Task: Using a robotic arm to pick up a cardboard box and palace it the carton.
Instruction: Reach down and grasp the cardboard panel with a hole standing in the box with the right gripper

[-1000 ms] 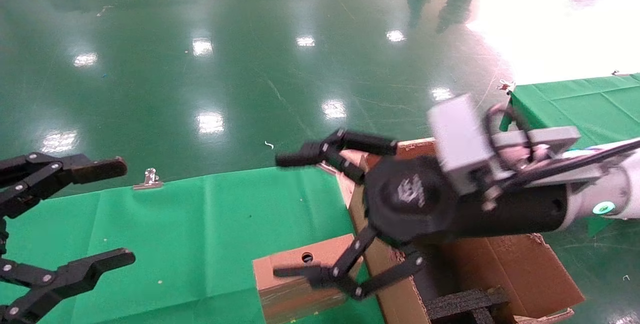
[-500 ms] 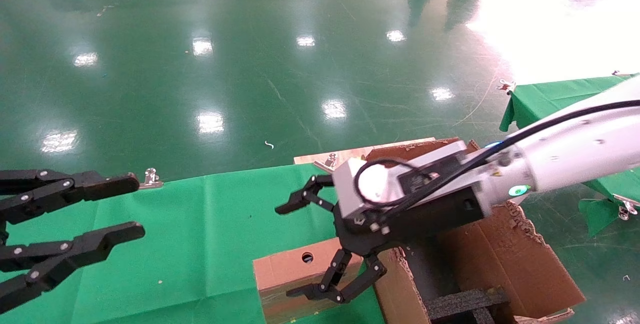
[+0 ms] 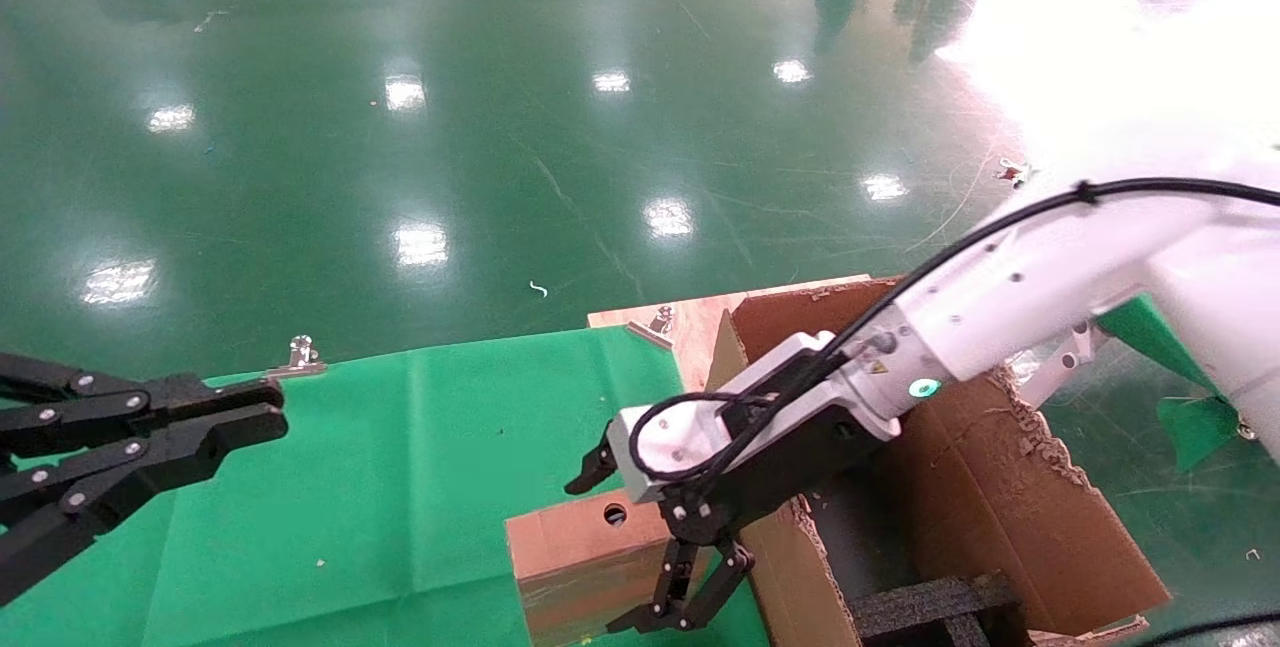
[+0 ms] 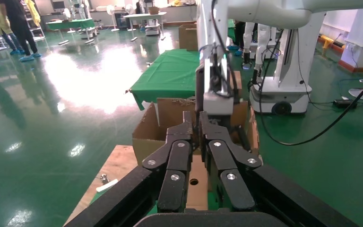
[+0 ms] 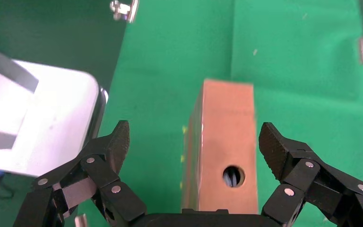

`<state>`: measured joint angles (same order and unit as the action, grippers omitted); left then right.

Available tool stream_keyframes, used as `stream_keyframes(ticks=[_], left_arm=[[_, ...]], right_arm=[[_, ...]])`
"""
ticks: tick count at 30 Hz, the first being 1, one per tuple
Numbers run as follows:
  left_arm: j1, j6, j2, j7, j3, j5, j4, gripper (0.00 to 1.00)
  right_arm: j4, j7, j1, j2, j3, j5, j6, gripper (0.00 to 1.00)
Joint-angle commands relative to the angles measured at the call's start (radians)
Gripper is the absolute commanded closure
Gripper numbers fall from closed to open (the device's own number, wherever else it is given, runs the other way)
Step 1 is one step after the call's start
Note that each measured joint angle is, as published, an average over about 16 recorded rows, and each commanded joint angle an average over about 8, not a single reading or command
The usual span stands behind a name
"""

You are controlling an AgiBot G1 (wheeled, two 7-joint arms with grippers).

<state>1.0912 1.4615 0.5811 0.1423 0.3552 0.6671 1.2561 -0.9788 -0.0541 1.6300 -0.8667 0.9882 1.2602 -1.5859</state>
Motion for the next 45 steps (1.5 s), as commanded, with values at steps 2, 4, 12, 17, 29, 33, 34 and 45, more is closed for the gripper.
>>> stream_keyframes(ticks=[2, 4, 12, 17, 29, 33, 34, 45], left_arm=[[0.000, 0.000, 0.000, 0.000, 0.000, 0.000, 0.000, 1.00], [0.000, 0.000, 0.000, 0.000, 0.000, 0.000, 0.000, 1.00], [0.000, 0.000, 0.000, 0.000, 0.000, 0.000, 0.000, 1.00], [0.000, 0.000, 0.000, 0.000, 0.000, 0.000, 0.000, 1.00], [0.000, 0.000, 0.000, 0.000, 0.000, 0.000, 0.000, 0.00], [0.000, 0.000, 0.000, 0.000, 0.000, -0.001, 0.000, 0.00], [0.000, 0.000, 0.000, 0.000, 0.000, -0.001, 0.000, 0.00], [0.000, 0.000, 0.000, 0.000, 0.000, -0.001, 0.000, 0.00]], right_arm=[[0.046, 0.024, 0.031, -0.034, 0.057, 0.025, 0.002, 0.00], [0.077, 0.040, 0.053, -0.060, 0.089, 0.043, 0.003, 0.00], [0.186, 0.110, 0.131, -0.160, 0.192, 0.108, 0.006, 0.00], [0.227, 0.144, 0.166, -0.212, 0.257, 0.138, 0.004, 0.00], [0.300, 0.189, 0.177, -0.266, 0.326, 0.105, 0.013, 0.81], [0.307, 0.192, 0.176, -0.269, 0.329, 0.100, 0.016, 1.00], [0.306, 0.192, 0.176, -0.268, 0.328, 0.100, 0.016, 1.00], [0.295, 0.188, 0.175, -0.263, 0.323, 0.104, 0.014, 1.00]])
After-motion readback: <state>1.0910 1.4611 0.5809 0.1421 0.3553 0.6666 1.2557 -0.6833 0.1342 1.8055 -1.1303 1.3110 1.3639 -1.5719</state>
